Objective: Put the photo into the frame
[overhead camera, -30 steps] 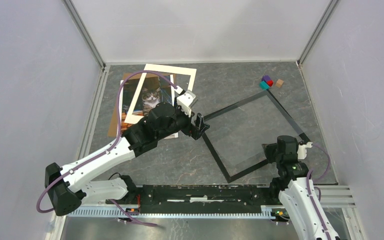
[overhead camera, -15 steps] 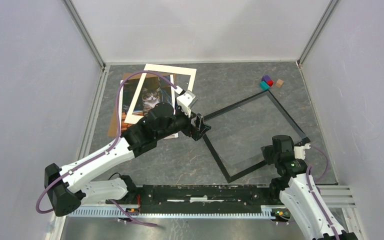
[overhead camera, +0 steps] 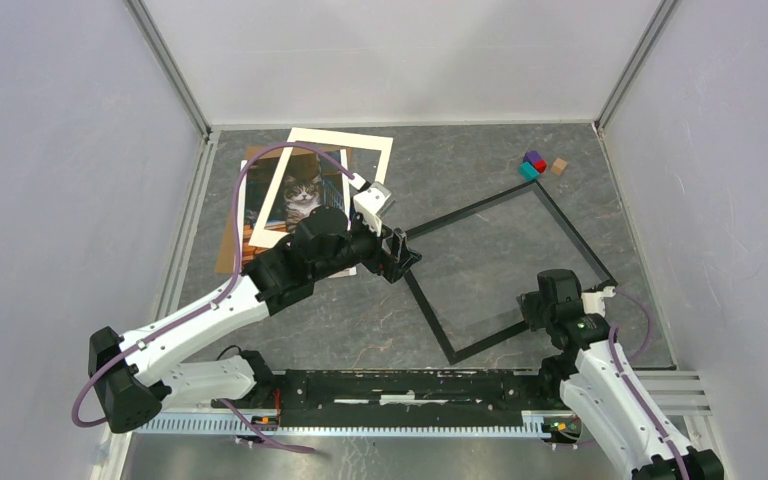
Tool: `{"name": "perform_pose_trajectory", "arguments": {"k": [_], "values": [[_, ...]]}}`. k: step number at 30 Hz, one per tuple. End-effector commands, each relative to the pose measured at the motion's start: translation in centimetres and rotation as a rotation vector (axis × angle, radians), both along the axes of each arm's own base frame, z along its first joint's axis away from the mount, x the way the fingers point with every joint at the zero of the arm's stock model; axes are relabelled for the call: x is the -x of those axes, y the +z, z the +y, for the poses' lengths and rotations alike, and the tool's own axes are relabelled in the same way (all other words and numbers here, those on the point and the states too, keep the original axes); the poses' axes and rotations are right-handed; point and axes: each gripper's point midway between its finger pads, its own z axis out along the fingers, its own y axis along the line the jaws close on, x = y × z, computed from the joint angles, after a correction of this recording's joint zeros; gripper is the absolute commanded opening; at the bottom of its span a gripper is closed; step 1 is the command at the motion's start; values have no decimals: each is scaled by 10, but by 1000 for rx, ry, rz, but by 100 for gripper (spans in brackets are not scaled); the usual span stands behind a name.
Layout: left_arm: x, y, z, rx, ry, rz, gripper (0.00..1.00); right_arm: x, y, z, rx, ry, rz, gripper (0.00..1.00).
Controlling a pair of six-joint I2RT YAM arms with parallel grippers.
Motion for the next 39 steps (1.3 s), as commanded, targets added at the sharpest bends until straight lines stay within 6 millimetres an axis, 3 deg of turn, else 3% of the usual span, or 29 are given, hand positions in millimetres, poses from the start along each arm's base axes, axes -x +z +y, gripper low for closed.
{"name": "perform_pose_trajectory", "arguments": {"k": [1, 12, 19, 23, 33, 39], "values": [[3, 18, -3, 76, -11, -7, 90, -1, 7, 4, -8, 16, 3, 0], [4, 17, -4, 79, -19, -2, 90, 3, 4, 5, 0, 31, 23, 9], [5, 17, -5, 80, -22, -2, 90, 2, 7, 7, 1, 46, 21, 9], [5, 16, -5, 78, -24, 0, 90, 4, 4, 7, 6, 57, 23, 0], [5, 15, -6, 77, -27, 3, 90, -6, 8, 10, 41, 115, 0, 0], [6, 15, -6, 79, -32, 3, 90, -8, 3, 14, 50, 158, 7, 8]]}}
